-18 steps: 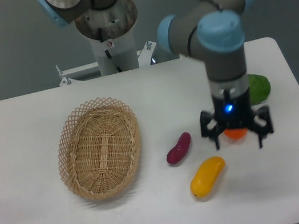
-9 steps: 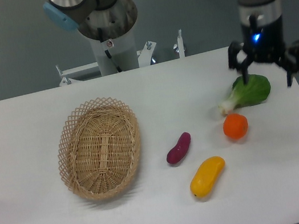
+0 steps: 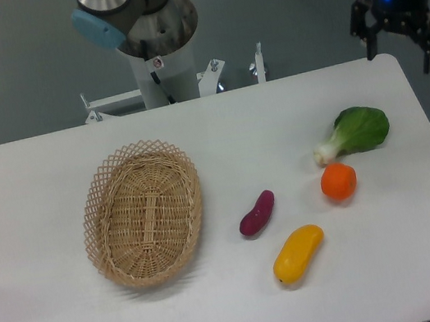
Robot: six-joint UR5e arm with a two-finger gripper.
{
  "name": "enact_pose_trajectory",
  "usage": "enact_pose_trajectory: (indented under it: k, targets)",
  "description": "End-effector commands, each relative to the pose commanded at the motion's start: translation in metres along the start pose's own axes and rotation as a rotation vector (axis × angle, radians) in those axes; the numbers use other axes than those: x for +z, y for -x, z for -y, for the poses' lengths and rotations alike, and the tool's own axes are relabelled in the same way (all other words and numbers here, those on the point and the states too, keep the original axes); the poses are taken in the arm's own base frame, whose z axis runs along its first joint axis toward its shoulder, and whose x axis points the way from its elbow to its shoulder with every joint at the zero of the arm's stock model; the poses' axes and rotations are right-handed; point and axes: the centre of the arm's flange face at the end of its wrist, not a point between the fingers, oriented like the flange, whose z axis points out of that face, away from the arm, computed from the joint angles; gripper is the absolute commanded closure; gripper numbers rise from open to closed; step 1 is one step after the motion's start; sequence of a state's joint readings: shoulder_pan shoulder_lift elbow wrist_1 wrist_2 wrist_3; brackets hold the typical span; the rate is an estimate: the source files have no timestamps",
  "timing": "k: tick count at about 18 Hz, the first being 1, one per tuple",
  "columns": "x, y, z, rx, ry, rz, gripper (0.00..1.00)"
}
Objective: Place the mango on the table
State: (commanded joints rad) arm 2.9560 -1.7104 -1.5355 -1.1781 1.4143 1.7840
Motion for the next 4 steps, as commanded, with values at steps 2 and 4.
enact_pose_trajectory:
  k: [2, 4]
  targets:
    - [0.0010, 0.0002, 0.0009, 0.001, -0.002, -0.001, 0.00]
    - [0.0029, 0.0014, 0.0003, 0.001, -0.002, -0.001, 0.00]
